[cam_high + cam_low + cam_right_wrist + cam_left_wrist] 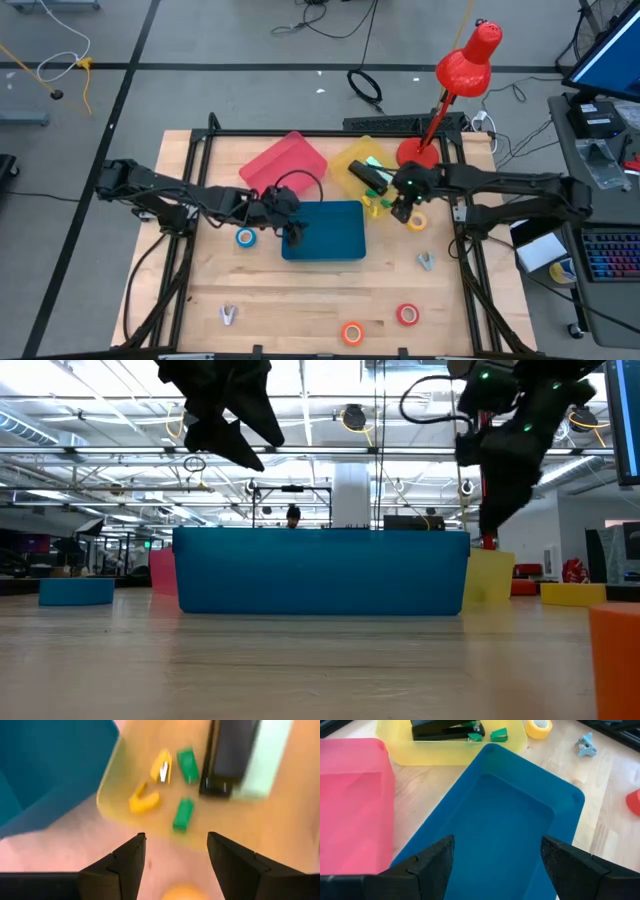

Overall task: Pick and place Stapler, Stapler remover, tape
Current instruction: Put the yellow tape into the pink bin

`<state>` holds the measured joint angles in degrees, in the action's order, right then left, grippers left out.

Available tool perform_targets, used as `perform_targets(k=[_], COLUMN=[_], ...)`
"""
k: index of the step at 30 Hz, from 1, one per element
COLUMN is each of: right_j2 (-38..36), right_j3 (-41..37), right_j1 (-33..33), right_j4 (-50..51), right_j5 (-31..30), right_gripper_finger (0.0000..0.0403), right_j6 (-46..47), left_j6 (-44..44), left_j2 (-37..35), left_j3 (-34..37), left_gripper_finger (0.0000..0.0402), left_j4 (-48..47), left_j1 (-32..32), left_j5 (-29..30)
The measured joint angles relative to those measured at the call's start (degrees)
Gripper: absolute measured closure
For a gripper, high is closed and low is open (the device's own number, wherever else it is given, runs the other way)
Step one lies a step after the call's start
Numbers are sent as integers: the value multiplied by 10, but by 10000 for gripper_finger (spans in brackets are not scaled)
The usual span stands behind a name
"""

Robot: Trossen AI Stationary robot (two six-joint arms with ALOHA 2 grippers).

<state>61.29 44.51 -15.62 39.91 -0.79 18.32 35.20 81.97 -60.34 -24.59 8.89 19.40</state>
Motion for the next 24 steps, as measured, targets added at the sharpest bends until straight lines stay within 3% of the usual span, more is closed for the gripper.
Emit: perform_targets(k=[11, 24], right_j2=[-55, -51], right_j3=[0, -85], right_j1=[0, 0], right_j4=[204, 187], right_j5=[25, 23], right_gripper_finger=[195, 195], right_j6=[174, 273], left_j6=[-1, 9], left_j2=[0, 0], left_j3=[0, 0], left_gripper_finger=[110, 110], left_j4=[3, 4], left_j1=[2, 2], left_j5=[2, 2])
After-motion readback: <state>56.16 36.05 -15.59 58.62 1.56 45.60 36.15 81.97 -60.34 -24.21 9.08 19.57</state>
